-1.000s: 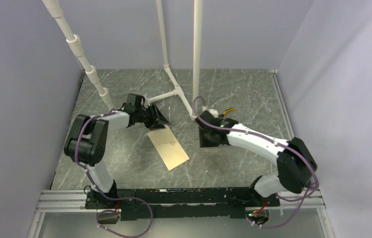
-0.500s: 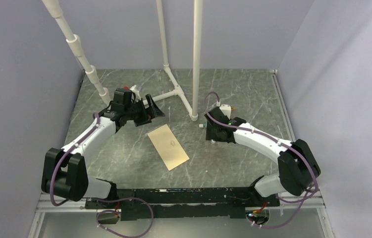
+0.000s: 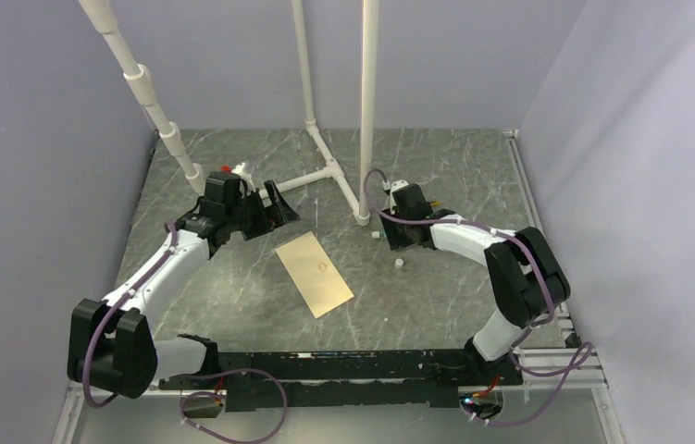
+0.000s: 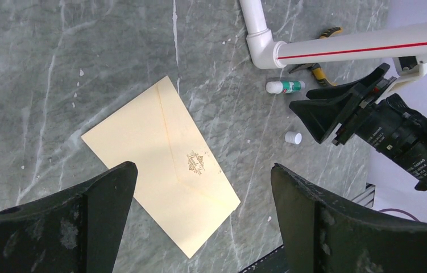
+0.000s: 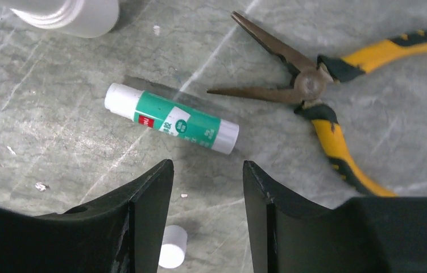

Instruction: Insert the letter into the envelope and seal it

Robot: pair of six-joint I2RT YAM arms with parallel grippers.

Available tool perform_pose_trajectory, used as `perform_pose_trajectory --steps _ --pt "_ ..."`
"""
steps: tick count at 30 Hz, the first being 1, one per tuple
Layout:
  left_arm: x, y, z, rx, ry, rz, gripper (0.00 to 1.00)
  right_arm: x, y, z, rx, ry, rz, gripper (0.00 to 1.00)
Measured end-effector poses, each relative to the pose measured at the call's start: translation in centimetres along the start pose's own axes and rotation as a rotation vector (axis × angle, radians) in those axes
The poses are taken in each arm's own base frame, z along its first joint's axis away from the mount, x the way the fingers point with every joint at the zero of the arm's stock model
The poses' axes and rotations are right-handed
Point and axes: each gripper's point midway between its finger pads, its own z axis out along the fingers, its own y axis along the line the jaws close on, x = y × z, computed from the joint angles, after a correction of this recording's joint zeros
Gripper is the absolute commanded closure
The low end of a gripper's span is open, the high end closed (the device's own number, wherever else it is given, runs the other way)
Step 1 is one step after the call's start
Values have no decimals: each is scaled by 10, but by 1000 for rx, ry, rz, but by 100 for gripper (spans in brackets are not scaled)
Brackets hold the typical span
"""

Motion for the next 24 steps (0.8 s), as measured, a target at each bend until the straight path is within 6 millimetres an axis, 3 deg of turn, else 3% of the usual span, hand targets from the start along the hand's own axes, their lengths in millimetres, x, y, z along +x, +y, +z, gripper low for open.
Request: perform_pose_trajectory --steps 9,18,24 --pt "-1 0 -1 4 -3 17 7 -17 5 5 -122 -69 -194 46" --pt "0 0 -1 4 -2 19 8 -14 19 18 -290 -13 -298 51" --pt "0 0 -1 4 -2 19 8 -1 18 16 -301 35 -325 54"
